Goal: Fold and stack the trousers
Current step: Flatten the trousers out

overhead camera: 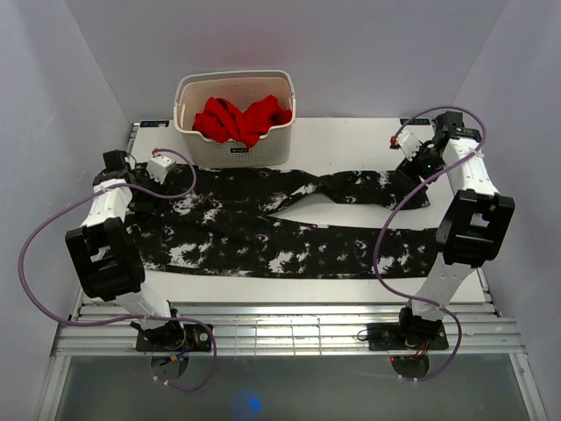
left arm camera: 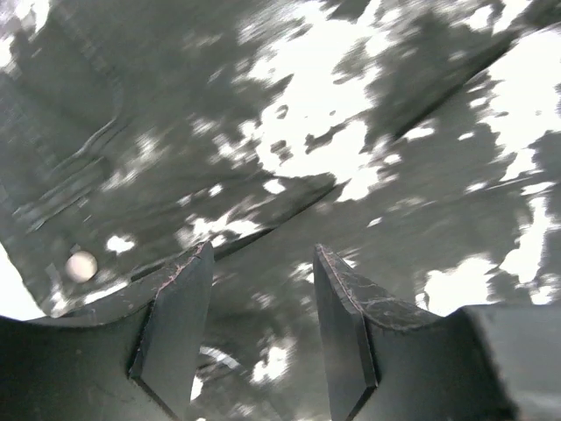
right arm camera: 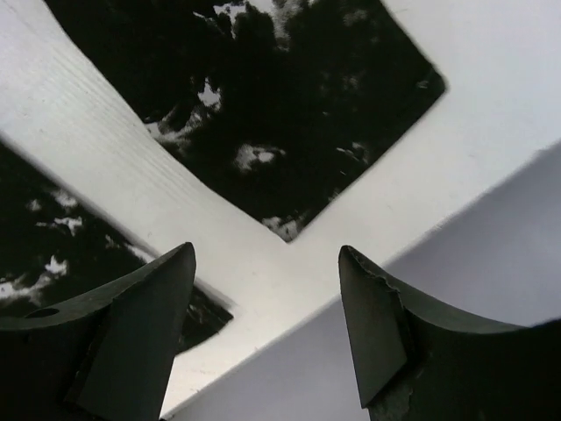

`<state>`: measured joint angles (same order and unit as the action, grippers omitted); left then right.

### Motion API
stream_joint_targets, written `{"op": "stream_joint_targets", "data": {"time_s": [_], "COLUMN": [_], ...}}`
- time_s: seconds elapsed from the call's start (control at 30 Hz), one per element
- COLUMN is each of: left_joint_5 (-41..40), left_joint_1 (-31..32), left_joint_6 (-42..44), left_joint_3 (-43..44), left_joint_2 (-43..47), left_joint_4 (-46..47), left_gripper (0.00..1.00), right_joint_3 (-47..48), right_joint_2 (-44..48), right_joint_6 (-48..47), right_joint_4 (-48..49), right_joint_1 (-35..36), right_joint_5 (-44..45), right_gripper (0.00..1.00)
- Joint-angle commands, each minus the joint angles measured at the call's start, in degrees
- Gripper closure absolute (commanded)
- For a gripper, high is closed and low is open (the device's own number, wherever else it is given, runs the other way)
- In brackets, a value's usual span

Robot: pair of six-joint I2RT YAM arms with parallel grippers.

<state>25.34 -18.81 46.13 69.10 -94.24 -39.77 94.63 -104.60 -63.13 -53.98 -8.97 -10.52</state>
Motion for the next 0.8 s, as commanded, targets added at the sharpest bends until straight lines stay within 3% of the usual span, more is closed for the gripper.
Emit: {"op": "stream_joint_targets", "data": {"time_s": [0.0,0.2,0.33,0.47,0.63,0.77], "left_joint_5": [2.9,0.2,-5.5,-10.8,-13.3,-10.4], "left_joint_1": [1.8,2.3,2.3,1.4,-1.8,-2.8], "left_joint_6": [-3.0,-5.9,-7.4,-8.1,-6.8,-4.4], "left_joint_3": [-2.9,-5.8,-8.8,-11.4,-16.1,-19.3], "left_joint_2": [1.5,-1.0,-4.0,-6.8,-8.3,-5.3], "left_joint_4": [1.4,4.9,8.5,9.5,9.7,7.8], "left_gripper": [0.40,0.44,0.62,0.72,0.76,0.75], "right_joint_3": [1.4,-0.6,-7.9,-10.6,-11.0,-9.7], "right_joint_2": [-7.0,-13.3,-15.7,-16.7,-15.0,-10.6], "right_joint_6": [3.3,4.9,3.1,0.1,-4.8,-6.5], "right_joint_4": [1.4,9.1,14.1,14.3,14.3,11.5], "right_joint_1": [1.0,2.6,1.4,-2.8,-9.1,-10.1], "right_joint_5": [1.4,6.5,16.1,20.5,23.2,19.7], "right_gripper": [0.28,0.30,0.34,0.35,0.36,0.31]}}
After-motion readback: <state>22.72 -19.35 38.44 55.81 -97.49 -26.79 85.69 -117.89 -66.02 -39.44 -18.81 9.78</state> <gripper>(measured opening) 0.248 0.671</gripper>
